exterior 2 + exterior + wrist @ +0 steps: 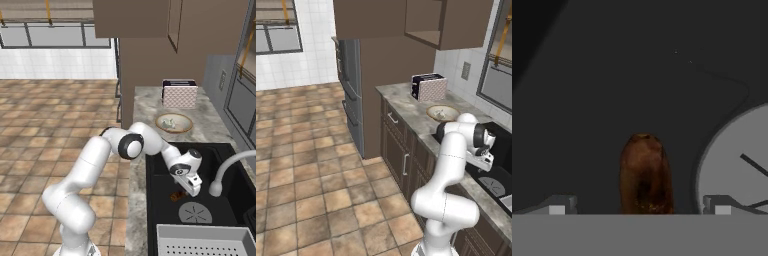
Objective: Pick the garlics from the cabinet and place them in one bowl. Pick the sweet potato from the sink and place it in the other bowl.
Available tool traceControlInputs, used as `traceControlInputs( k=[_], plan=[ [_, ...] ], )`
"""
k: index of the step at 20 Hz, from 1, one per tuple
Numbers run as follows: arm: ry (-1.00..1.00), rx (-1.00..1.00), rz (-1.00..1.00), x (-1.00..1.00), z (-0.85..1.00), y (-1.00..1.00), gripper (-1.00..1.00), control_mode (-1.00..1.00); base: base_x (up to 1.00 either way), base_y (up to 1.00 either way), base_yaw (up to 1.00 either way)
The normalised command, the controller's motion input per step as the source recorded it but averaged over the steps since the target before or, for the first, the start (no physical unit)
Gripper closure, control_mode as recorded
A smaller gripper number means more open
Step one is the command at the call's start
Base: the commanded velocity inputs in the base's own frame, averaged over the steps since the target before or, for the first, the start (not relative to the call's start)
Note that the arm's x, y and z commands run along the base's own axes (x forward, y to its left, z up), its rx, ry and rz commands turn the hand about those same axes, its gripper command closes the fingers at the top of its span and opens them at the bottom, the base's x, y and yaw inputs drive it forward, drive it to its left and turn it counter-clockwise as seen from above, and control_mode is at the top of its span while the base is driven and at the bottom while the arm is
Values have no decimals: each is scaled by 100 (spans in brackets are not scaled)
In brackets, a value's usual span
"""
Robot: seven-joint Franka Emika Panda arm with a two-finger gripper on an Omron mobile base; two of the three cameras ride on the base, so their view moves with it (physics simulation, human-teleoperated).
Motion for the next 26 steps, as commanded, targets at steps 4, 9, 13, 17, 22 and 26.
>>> traceControlInputs(
  k=[4,9,13,17,22,26],
  plan=[
    [0,0,0,-28,-17,7,-100,-100,0,0,0],
    [0,0,0,-1,-20,8,-100,-100,0,0,0],
    [0,0,0,4,-12,4,-100,-100,0,0,0],
    [0,0,0,17,-28,0,-100,-100,0,0,0],
    [0,0,0,15,-26,0,-100,-100,0,0,0],
    [0,0,0,7,-21,0,-100,-100,0,0,0]
  ],
)
